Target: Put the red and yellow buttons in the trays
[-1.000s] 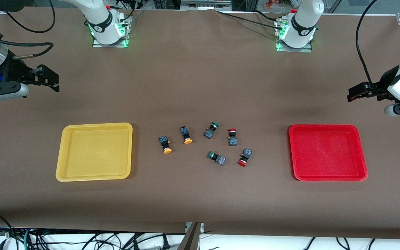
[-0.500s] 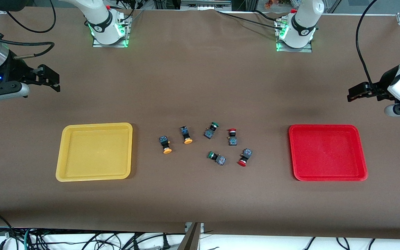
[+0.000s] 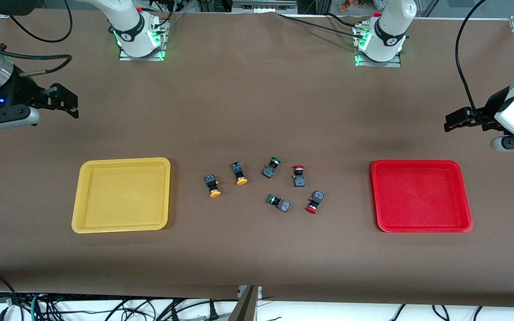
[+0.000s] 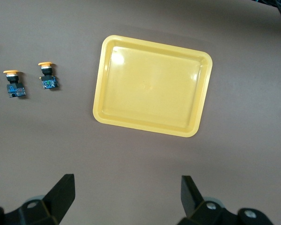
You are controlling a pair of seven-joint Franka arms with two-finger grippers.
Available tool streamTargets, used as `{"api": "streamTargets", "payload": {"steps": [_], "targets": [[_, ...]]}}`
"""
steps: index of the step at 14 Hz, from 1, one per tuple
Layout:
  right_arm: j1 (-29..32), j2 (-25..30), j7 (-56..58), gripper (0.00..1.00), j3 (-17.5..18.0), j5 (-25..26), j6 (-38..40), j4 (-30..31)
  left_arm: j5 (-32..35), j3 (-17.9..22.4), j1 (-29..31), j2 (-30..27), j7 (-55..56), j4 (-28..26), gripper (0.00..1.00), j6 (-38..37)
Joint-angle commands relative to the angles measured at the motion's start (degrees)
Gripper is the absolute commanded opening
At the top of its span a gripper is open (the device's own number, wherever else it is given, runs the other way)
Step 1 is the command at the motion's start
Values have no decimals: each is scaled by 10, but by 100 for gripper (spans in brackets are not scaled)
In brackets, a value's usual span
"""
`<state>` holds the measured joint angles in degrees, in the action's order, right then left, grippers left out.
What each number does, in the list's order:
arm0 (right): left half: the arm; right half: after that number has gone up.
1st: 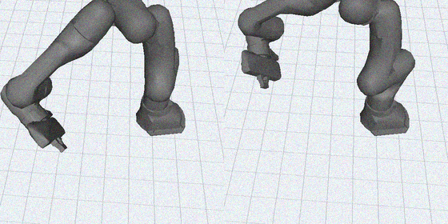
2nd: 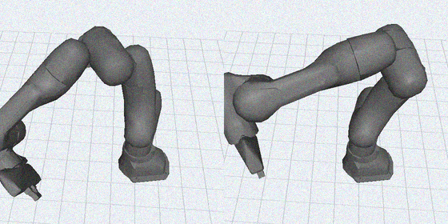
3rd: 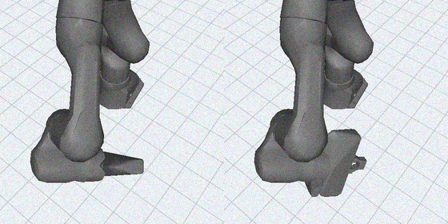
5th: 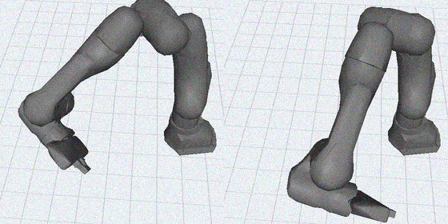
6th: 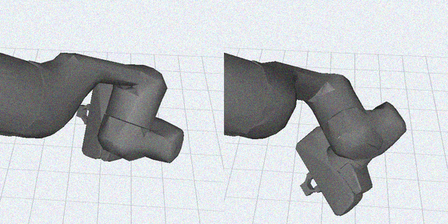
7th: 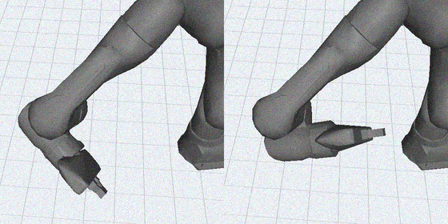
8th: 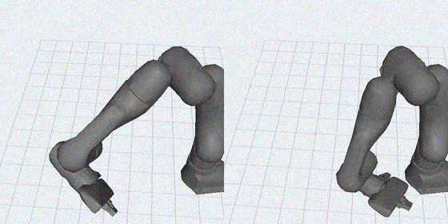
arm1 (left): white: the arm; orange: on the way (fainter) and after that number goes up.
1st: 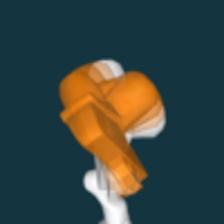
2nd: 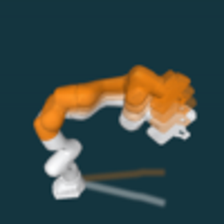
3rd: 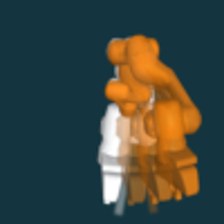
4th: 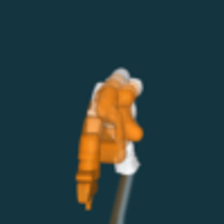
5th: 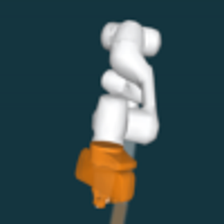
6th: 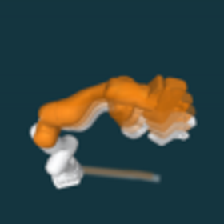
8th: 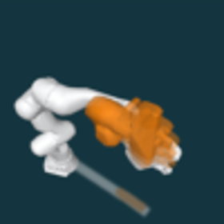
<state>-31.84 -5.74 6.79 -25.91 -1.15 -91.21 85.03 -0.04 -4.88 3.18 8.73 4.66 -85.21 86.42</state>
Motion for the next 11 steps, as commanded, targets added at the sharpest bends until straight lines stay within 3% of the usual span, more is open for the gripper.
{"api": "streamTargets", "payload": {"steps": [1, 7, 11], "targets": [[-1, -2, -3, 100, 0, -7, -11, -8, 6, -3, -4, 15, -6, 17, 100, -1], [-2, -2, -4, 100, 1, -9, -33, -9, 1, -7, -10, 36, -7, 16, 100, 11], [-2, -14, -4, 100, 1, -8, -42, -8, 1, -7, -64, 71, 18, 15, 100, 43]]}}
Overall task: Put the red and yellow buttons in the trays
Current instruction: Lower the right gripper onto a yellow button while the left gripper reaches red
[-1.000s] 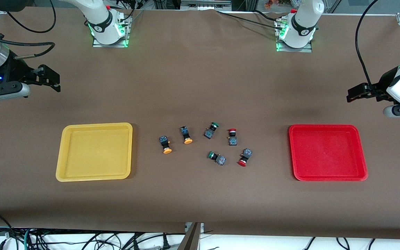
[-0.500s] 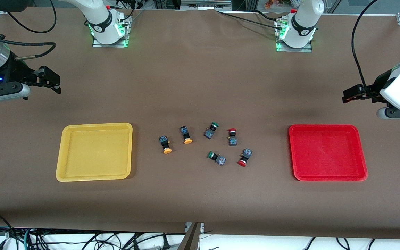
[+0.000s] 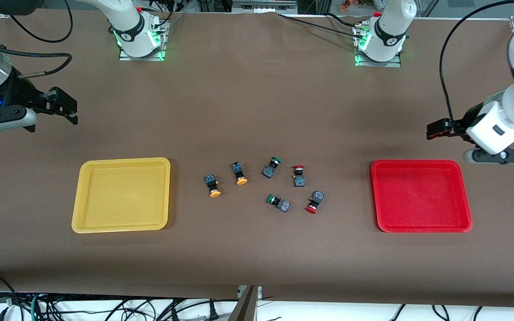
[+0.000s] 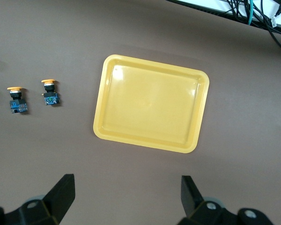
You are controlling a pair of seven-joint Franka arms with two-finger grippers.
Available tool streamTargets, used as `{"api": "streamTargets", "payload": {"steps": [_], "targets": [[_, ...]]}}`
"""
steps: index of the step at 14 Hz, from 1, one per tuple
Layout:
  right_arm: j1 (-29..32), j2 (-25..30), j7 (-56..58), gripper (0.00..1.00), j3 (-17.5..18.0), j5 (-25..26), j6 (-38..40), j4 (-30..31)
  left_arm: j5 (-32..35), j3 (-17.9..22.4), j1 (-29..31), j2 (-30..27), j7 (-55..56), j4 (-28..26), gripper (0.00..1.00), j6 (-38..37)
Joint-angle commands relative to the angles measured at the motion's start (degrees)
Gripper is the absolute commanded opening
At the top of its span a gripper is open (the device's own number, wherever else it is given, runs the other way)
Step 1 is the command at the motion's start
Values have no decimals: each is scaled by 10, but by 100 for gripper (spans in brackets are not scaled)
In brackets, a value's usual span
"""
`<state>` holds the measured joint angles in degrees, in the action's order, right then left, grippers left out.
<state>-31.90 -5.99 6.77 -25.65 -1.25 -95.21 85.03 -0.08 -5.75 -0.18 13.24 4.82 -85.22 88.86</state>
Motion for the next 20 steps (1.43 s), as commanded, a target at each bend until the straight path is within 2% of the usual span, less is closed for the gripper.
{"api": "streamTargets", "payload": {"steps": [1, 4, 7, 9, 10, 12, 13, 17, 20], "targets": [[-2, -21, -2, 100, -1, -9, -15, -8, 1, 0, -46, 42, 31, 15, 100, 25], [-15, -86, -3, 100, 9, 0, -44, -7, -3, 0, -85, 88, 85, 14, 100, 73], [-18, -86, -5, 100, 8, -12, -49, -7, -30, 0, -112, 132, 108, 14, 100, 140], [-23, -99, -3, 100, 9, -44, -73, -6, -31, 0, -136, 175, 116, 15, 100, 177], [-25, -110, -4, 100, 12, -75, -74, -3, -32, 0, -149, 195, 116, 15, 100, 200], [-43, -170, 8, 100, 26, -80, -116, -8, -33, 1, -177, 227, 124, 10, 100, 260], [-52, -203, 17, 100, 28, -79, -141, -8, -33, 1, -184, 239, 138, 10, 100, 275], [-71, -267, 35, 100, 31, -82, -212, -7, -33, 0, -206, 269, 145, 8, 100, 299], [-73, -275, 34, 100, 52, -103, -218, -5, -33, 0, -225, 297, 169, 8, 100, 336]]}}
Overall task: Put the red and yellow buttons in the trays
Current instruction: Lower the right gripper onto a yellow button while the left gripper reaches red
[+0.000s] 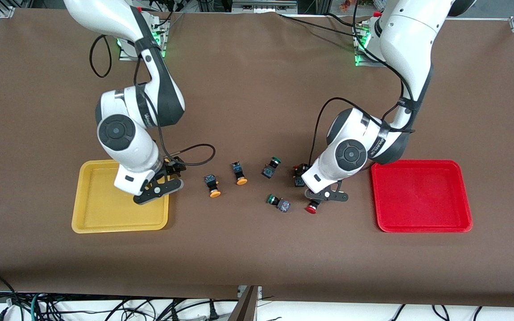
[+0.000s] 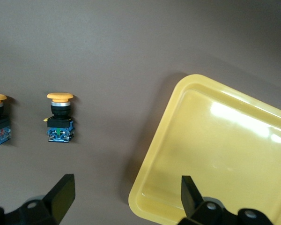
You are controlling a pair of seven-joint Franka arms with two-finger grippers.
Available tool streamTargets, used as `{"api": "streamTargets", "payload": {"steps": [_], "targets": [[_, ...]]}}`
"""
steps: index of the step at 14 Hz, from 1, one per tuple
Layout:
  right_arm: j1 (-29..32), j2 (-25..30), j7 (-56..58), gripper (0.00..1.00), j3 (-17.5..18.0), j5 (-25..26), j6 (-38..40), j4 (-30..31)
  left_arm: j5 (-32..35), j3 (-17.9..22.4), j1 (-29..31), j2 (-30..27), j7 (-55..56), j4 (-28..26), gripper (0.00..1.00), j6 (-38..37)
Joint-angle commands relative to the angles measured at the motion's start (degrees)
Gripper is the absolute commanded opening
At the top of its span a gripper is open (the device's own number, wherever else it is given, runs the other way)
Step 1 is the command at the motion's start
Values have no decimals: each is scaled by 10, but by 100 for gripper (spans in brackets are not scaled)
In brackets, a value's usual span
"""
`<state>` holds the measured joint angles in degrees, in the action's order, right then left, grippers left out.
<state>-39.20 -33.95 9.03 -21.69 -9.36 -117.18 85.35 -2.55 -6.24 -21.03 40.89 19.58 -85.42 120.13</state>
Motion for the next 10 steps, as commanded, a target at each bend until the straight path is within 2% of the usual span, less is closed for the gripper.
{"api": "streamTargets", "payload": {"steps": [1, 3, 6, 8, 9, 10], "targets": [[-1, -4, 4, 100, 23, -36, 0, -7, -5, 6, -25, 28, 47, 11, 100, 33], [-1, -19, -23, 100, 30, -48, -1, -5, -4, 6, -37, 35, 61, 10, 100, 45], [-3, -43, -28, 100, 33, -116, -13, -5, -6, 6, -37, 53, 72, 10, 100, 55], [-16, -68, -42, 100, 33, -127, -44, -4, -3, 6, -38, 60, 85, 10, 97, 63], [-20, -82, -56, 100, 33, -128, -65, -4, -2, 6, -38, 60, 86, 10, 76, 63], [-25, -96, -64, 100, 33, -128, -86, -5, -2, 6, -38, 60, 86, 9, 74, 63]]}}
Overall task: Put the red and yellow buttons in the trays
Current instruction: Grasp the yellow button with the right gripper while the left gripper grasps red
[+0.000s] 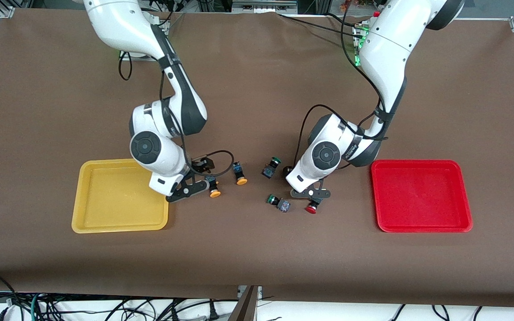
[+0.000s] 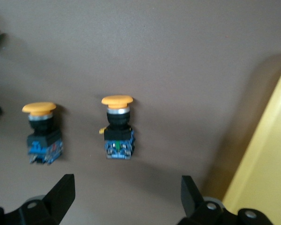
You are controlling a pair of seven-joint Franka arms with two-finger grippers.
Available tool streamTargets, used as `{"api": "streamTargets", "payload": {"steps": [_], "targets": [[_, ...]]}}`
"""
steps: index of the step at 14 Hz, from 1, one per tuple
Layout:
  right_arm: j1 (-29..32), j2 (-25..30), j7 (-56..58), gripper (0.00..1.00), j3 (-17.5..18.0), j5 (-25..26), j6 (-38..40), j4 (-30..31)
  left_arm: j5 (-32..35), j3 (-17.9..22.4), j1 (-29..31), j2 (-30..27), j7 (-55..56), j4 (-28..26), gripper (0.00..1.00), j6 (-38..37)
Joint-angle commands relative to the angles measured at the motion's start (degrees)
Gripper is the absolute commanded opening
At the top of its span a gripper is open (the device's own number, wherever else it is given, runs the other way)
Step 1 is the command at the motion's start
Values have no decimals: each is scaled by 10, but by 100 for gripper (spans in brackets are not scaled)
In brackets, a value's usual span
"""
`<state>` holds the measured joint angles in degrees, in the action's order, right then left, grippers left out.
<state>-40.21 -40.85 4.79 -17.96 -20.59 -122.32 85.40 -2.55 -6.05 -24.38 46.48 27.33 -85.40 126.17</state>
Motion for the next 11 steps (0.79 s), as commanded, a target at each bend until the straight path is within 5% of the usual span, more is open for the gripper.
{"api": "streamTargets", "payload": {"steps": [1, 4, 5, 9, 11], "targets": [[-18, -41, -25, 100, -3, -20, -51, -5, -2, 4, -5, 5, 9, 9, 60, 2], [-20, -56, -25, 99, -3, -36, -64, 3, -2, 4, -12, 6, 11, 9, 19, 2], [-21, -56, -27, 98, -3, -36, -64, 5, -1, 4, -12, 6, 14, 9, 13, 1], [-22, -63, -54, 87, 16, -36, -102, 21, -1, 8, 1, -5, 11, 13, 10, -11], [-20, -62, -53, 64, 16, -36, -100, 21, 1, 14, 13, -24, 11, 16, 10, -62]]}}
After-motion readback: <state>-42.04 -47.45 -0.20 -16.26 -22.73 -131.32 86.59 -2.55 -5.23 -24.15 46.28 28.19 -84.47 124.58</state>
